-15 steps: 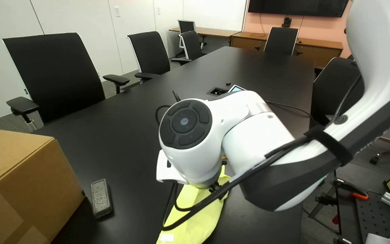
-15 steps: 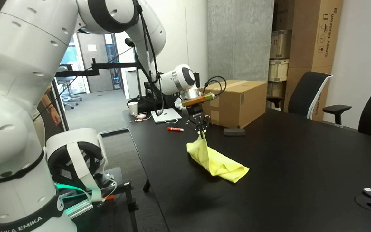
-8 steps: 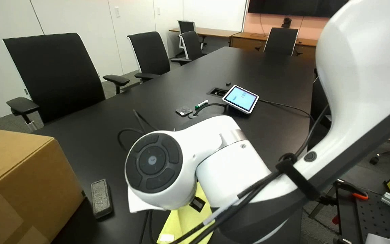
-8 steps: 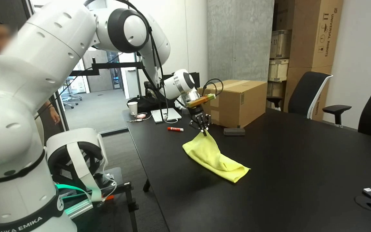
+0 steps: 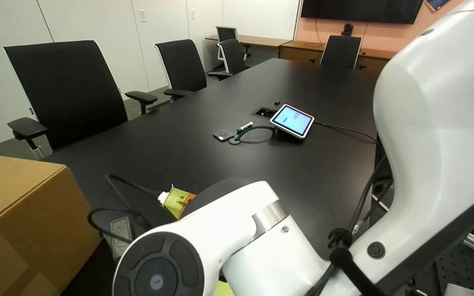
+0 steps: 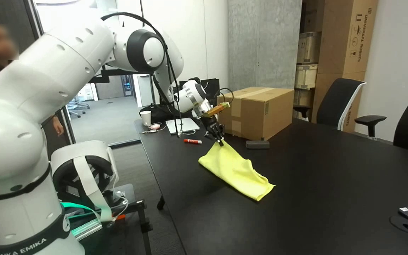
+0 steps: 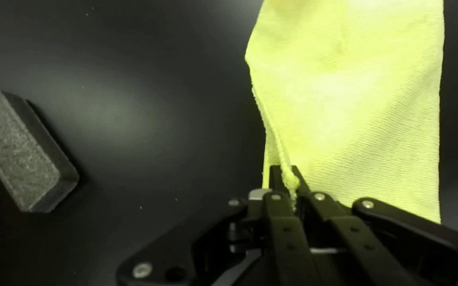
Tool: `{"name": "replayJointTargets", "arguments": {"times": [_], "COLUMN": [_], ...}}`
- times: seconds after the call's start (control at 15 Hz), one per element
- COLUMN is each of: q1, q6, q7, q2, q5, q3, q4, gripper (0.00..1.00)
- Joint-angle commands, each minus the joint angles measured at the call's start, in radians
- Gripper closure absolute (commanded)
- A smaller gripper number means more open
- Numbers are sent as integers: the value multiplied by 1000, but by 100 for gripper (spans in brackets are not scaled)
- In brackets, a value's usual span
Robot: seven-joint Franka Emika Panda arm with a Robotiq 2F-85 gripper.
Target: Fold the yellow cloth
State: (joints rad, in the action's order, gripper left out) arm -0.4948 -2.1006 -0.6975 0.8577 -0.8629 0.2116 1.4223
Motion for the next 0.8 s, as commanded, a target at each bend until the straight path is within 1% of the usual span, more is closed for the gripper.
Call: {"name": "replayJointTargets", "arguments": {"times": [0.0,0.13,0.2,0.27,0.33,0.53,0.6,0.73], "q1": [-24,-29,-31,-30,-24,-4,5,30], "q6": [13,15,21,27,30,32,31,32], "q7": [-84,-109,-115,-116,-117,-102,-86,-57], "q2": [48,64,67,63,69,56,60,36], "q5": [-40,-37,-32,-23,-11,7,13,25], "q3": [10,11,10,11,12,11,4,-6], "q4": [-75,-87,-94,-95,-104,-109,-116,-99], "gripper": [96,96,84,68,63,38,32,16]}}
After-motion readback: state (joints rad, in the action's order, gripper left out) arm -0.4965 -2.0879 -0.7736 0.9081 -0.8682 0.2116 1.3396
